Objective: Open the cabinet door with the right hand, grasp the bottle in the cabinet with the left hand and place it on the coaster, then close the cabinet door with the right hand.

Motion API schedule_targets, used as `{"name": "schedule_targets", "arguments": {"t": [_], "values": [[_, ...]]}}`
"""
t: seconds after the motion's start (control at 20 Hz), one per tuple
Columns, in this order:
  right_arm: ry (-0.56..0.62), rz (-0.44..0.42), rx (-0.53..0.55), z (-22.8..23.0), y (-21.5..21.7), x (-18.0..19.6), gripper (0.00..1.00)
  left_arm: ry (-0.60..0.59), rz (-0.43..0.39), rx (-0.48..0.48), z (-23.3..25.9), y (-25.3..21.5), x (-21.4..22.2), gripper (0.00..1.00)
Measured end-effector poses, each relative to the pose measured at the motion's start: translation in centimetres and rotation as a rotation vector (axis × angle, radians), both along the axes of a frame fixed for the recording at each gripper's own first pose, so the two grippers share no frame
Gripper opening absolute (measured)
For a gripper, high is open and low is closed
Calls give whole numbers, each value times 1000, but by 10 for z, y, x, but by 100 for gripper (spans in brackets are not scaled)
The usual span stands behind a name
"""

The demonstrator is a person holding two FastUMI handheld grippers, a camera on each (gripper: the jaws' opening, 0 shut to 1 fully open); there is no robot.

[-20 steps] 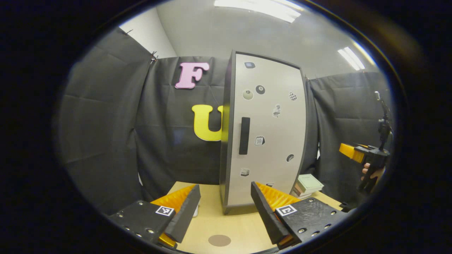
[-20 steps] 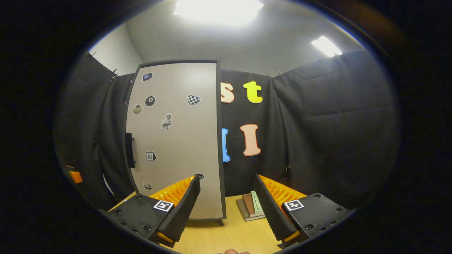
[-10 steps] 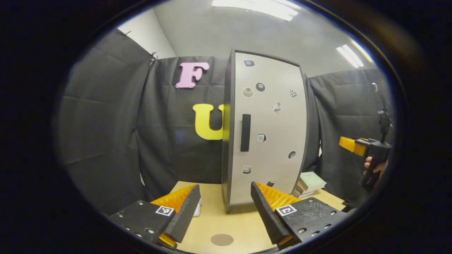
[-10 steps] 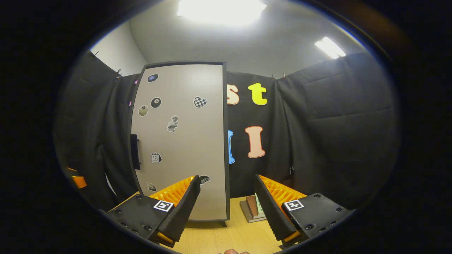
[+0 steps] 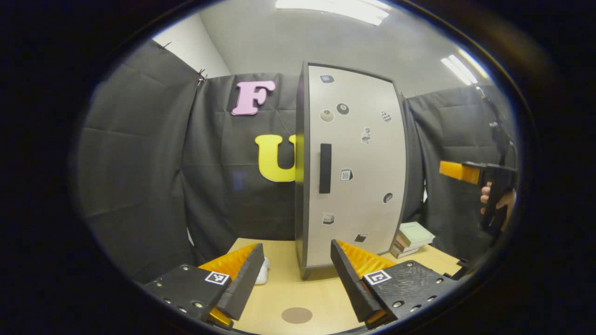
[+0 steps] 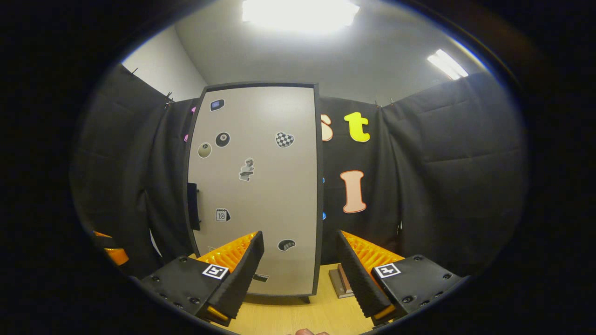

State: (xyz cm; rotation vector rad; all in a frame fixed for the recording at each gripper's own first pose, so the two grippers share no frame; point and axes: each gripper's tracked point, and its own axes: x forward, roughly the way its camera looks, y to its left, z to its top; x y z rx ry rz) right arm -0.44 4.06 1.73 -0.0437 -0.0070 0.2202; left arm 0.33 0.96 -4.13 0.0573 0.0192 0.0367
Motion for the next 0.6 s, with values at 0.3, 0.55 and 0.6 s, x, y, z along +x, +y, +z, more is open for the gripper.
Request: {"name": "schedule_targets", "arguments": {"t": [0.3, 0.55, 0.6], "values": [[10, 110, -4, 13, 45, 12, 98, 15, 10, -9, -25, 1, -9, 89], [9, 198, 26, 33, 92, 24, 98, 29, 39, -38, -37, 15, -17, 89], [3, 217, 37, 38, 103, 25, 98, 35, 50, -37, -42, 19, -19, 89]]}}
